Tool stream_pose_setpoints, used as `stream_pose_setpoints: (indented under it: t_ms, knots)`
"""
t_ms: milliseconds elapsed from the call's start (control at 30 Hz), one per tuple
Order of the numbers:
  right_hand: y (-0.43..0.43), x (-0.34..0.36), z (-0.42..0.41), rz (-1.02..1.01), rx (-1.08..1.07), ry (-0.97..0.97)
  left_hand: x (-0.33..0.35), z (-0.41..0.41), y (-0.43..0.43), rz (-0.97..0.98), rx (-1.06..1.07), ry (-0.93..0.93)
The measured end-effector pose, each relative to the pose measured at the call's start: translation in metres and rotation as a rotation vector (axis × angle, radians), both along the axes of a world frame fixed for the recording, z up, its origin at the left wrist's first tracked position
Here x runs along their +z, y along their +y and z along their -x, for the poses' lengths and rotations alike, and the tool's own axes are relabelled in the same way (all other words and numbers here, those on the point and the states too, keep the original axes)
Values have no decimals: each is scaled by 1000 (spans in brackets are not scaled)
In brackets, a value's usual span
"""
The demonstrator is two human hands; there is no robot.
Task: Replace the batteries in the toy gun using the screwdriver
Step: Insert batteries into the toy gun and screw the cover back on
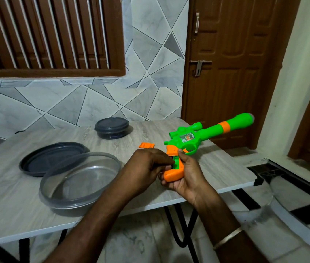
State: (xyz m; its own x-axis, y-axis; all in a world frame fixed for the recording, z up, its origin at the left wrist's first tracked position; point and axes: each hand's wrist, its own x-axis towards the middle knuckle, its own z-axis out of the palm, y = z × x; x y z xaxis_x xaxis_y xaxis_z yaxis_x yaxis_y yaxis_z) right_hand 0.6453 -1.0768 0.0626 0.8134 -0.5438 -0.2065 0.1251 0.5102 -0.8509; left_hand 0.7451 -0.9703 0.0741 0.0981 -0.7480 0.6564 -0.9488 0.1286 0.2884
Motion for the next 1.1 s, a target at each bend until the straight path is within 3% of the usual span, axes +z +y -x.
stream_pose_setpoints:
  t_ms: [167, 500, 767, 833, 967, 1033, 1100]
  knots:
    - [0, -1, 0, 29, 16, 1, 3, 3, -2, -37, 117, 183]
    - [-1, -4, -1, 69, 24, 18, 11, 8, -4, -210, 154, 59]
    - [-3, -10, 3, 111, 65, -4, 12, 2, -2, -295, 67, 109]
    - [-4, -6, 4, 122, 66, -19, 15, 4, 0, -238, 42, 311]
    - [-6, 5, 5, 152, 85, -48, 17, 3, -6, 5, 204, 1053]
    - [-7, 6, 6, 157, 94, -48, 13, 0, -5, 0, 202, 1192]
    - [-8, 3, 6, 148, 101, -46, 11, 0, -2, 34, 164, 1210]
